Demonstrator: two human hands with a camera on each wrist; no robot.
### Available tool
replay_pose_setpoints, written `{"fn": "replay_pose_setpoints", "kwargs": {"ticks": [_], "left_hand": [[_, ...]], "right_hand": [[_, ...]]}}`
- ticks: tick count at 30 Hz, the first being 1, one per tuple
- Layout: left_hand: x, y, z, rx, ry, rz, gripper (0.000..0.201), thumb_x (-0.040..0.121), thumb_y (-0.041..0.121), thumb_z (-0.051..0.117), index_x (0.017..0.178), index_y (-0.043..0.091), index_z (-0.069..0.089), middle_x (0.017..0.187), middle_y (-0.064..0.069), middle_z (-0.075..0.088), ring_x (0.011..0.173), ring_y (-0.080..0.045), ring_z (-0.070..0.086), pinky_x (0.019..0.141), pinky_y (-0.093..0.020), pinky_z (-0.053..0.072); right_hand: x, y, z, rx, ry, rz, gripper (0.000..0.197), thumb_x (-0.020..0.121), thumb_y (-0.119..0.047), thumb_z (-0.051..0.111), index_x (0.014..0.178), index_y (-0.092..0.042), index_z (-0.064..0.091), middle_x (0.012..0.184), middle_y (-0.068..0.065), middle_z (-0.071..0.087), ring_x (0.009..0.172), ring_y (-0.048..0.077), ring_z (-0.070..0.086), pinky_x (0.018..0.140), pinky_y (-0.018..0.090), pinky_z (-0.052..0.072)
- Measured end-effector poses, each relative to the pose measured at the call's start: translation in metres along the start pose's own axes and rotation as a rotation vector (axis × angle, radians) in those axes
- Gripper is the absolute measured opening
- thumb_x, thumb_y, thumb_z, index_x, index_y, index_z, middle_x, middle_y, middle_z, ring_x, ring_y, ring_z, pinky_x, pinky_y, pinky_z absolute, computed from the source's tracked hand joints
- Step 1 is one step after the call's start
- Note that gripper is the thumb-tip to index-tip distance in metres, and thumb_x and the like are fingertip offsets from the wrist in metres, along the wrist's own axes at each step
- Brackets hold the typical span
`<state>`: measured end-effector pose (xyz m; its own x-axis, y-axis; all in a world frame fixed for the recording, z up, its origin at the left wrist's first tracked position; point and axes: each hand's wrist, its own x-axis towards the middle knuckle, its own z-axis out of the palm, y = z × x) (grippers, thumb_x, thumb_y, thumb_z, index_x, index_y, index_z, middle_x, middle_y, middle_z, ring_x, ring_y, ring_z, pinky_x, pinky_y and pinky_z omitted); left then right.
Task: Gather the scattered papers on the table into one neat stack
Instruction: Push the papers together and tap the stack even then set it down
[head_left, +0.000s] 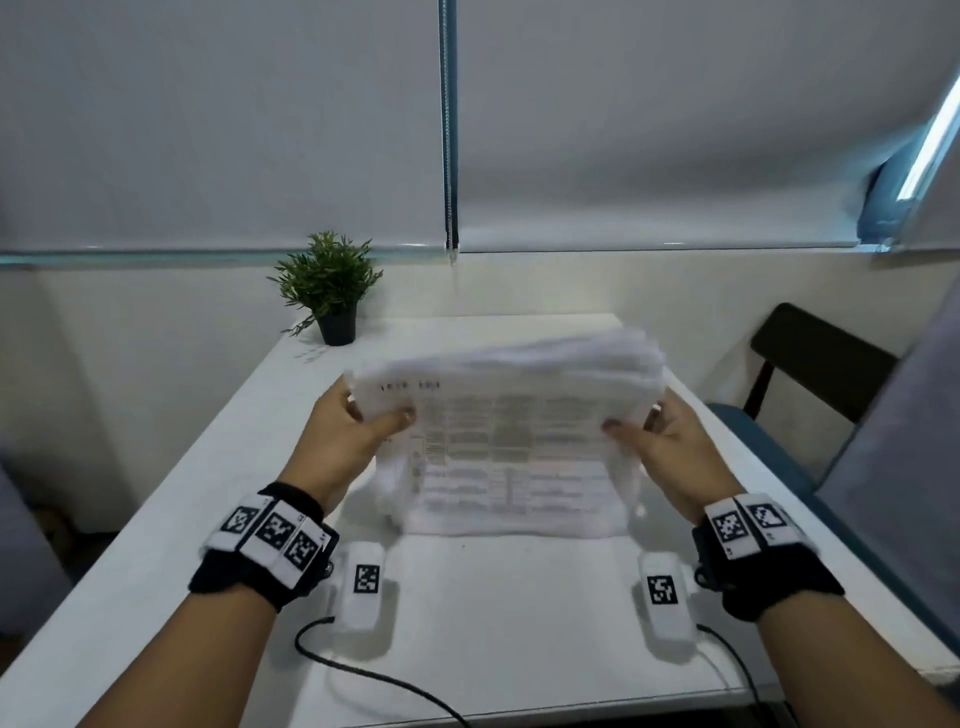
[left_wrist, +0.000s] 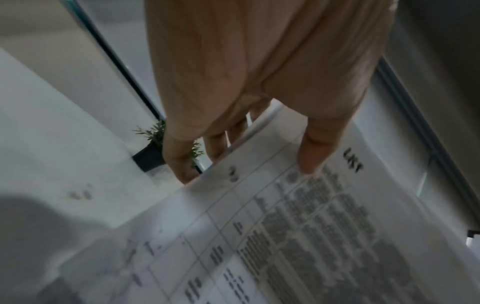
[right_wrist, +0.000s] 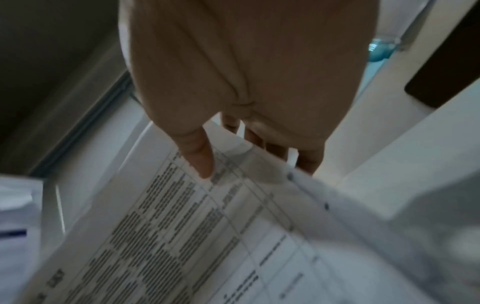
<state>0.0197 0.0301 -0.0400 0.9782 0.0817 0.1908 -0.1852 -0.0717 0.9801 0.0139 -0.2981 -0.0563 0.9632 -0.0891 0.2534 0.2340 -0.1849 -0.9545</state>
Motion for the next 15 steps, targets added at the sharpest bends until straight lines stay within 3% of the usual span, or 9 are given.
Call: {"fn": "replay_pose_setpoints", "kwargs": {"ticks": [2, 4, 6, 8, 11, 13, 15], "left_hand": [[-0.006, -0.004, 0.003, 0.011, 0.029, 0.009, 0.030, 0.090, -0.003, 0.069, 0.113, 0.016, 0.066, 0.095, 0.004, 0.080, 0.093, -0.011, 0.076, 0.078, -0.028, 0.058], [-0.006, -0.002, 0.009, 0.081, 0.070, 0.057, 0.022, 0.092, 0.005, 0.069, 0.109, 0.017, 0.069, 0.099, 0.003, 0.079, 0.096, -0.014, 0.075, 0.088, -0.038, 0.058], [-0.008, 0.004, 0.018, 0.100, 0.120, 0.118, 0.016, 0.094, 0.010, 0.067, 0.107, 0.018, 0.070, 0.102, 0.002, 0.079, 0.097, -0.015, 0.075, 0.092, -0.043, 0.058], [-0.008, 0.011, 0.030, 0.120, 0.189, 0.222, 0.014, 0.097, 0.017, 0.064, 0.108, 0.025, 0.069, 0.102, 0.007, 0.077, 0.097, -0.009, 0.074, 0.091, -0.037, 0.058], [-0.013, 0.024, 0.049, 0.163, 0.304, 0.349, 0.022, 0.099, 0.023, 0.061, 0.121, 0.024, 0.063, 0.108, 0.015, 0.071, 0.101, 0.005, 0.066, 0.089, -0.019, 0.053], [-0.016, 0.028, 0.055, 0.128, 0.351, 0.390, 0.027, 0.100, 0.025, 0.059, 0.127, 0.022, 0.057, 0.108, 0.015, 0.070, 0.099, 0.006, 0.066, 0.085, -0.015, 0.054], [-0.017, 0.027, 0.053, 0.119, 0.378, 0.400, 0.025, 0.100, 0.027, 0.059, 0.123, 0.021, 0.052, 0.103, 0.014, 0.068, 0.092, 0.005, 0.066, 0.081, -0.020, 0.056]], "right_hand": [[-0.002, 0.010, -0.001, -0.047, 0.010, 0.026, 0.035, 0.090, -0.012, 0.076, 0.123, -0.020, 0.068, 0.111, 0.000, 0.080, 0.106, 0.019, 0.074, 0.101, 0.049, 0.056], [-0.004, 0.005, 0.002, -0.051, 0.043, -0.002, 0.026, 0.092, -0.017, 0.076, 0.116, -0.025, 0.070, 0.107, -0.006, 0.081, 0.102, 0.014, 0.075, 0.099, 0.045, 0.057], [-0.004, -0.005, 0.009, -0.047, 0.065, -0.060, 0.025, 0.095, -0.017, 0.072, 0.119, -0.023, 0.070, 0.107, -0.006, 0.081, 0.103, 0.013, 0.076, 0.097, 0.041, 0.059], [-0.003, -0.017, 0.019, -0.052, 0.102, -0.124, 0.031, 0.098, -0.019, 0.068, 0.129, -0.021, 0.066, 0.117, -0.005, 0.077, 0.114, 0.015, 0.072, 0.099, 0.039, 0.058], [-0.004, -0.037, 0.034, 0.006, 0.165, -0.252, 0.030, 0.101, -0.018, 0.063, 0.127, -0.032, 0.063, 0.126, -0.009, 0.073, 0.121, 0.010, 0.067, 0.105, 0.042, 0.053], [-0.008, -0.049, 0.040, -0.009, 0.202, -0.326, 0.025, 0.102, -0.019, 0.062, 0.121, -0.036, 0.061, 0.118, -0.013, 0.073, 0.112, 0.001, 0.069, 0.097, 0.032, 0.057], [-0.011, -0.049, 0.038, -0.048, 0.206, -0.357, 0.029, 0.101, -0.021, 0.064, 0.116, -0.044, 0.055, 0.115, -0.027, 0.065, 0.106, -0.017, 0.063, 0.091, 0.013, 0.052]]}}
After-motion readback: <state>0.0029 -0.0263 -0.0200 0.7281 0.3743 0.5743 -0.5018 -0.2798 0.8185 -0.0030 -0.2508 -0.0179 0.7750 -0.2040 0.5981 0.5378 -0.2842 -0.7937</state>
